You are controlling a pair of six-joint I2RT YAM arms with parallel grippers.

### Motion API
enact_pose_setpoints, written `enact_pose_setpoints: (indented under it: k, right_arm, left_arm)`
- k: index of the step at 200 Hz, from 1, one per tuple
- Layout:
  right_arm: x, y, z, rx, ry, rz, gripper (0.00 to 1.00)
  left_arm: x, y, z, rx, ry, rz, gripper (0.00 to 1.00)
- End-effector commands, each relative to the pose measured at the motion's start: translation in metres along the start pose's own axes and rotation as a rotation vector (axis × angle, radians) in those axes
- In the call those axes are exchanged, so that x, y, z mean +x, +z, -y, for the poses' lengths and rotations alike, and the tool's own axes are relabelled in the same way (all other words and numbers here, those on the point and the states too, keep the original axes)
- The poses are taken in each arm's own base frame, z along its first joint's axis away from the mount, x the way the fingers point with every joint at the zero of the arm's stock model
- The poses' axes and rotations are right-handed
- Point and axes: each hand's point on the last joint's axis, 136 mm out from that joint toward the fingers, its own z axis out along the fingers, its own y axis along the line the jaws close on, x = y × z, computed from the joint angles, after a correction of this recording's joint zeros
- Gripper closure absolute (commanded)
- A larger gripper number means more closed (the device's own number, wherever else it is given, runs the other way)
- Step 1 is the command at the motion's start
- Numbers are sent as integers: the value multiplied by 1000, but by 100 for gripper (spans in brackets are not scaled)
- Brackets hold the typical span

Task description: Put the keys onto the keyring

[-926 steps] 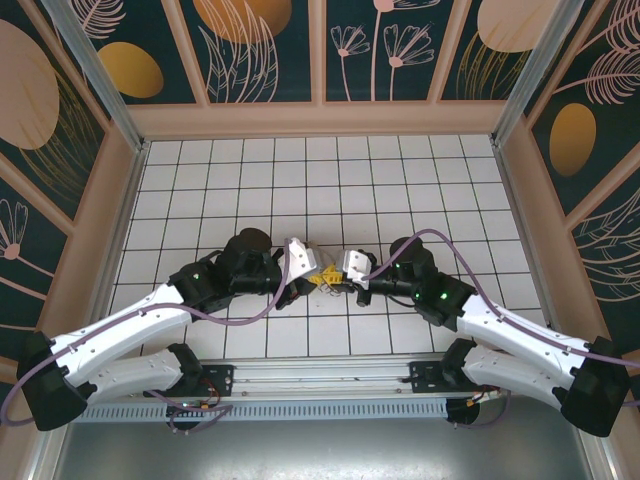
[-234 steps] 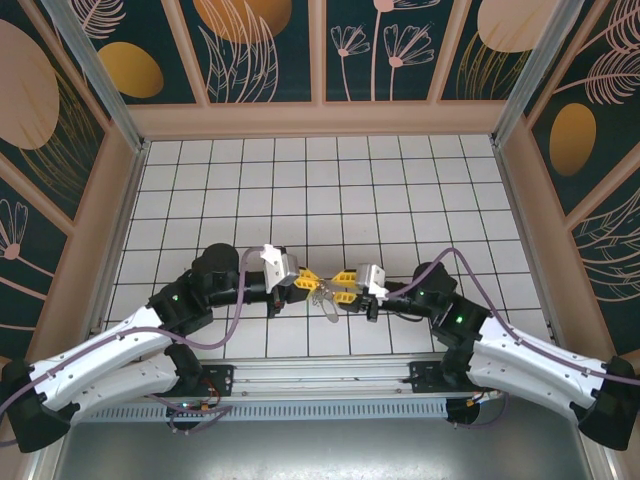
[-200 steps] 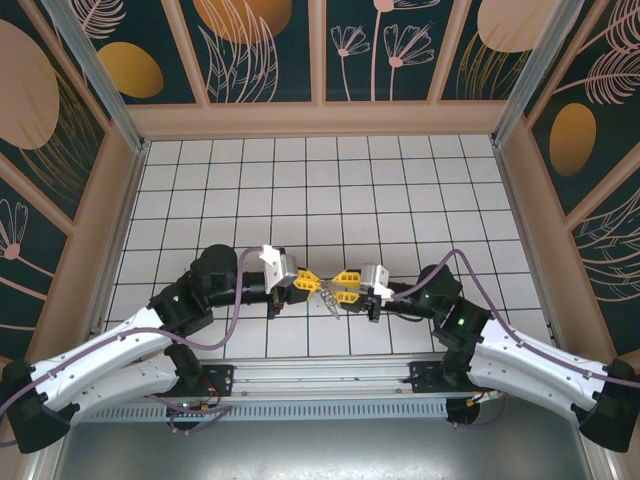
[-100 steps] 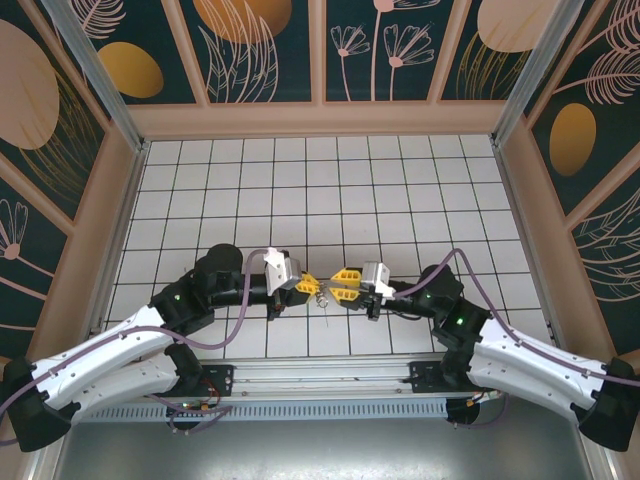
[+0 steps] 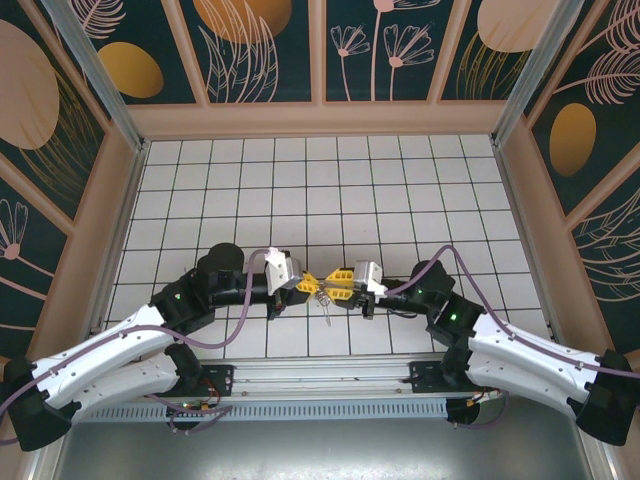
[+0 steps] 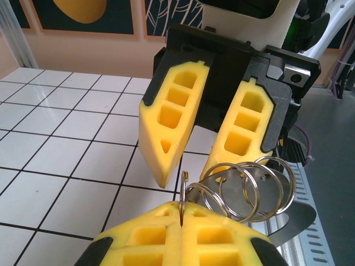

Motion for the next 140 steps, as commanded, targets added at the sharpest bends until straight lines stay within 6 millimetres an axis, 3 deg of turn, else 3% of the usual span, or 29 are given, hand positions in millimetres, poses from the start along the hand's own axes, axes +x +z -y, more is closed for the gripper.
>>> enact_pose_setpoints:
  k: [1, 21, 48, 102, 140]
  right_arm:
    - [-20, 2, 0, -15, -41, 53, 83]
    - [-16, 3, 5, 12, -35, 34, 81]
    - [-4, 3, 15, 75, -1, -17, 71]
    - [8, -8, 41, 210, 34, -80, 68]
    - [11, -16, 72, 310, 105, -89, 62]
  left_arm:
    - [-18, -4, -1, -12, 36, 37, 100]
    - [-19, -6, -7, -50, 33, 39, 100]
    - [-4, -3, -20, -120, 13, -24, 100]
    - [10, 1, -33, -172, 20, -92, 100]
    - [16, -1, -39, -210, 10, -134, 100]
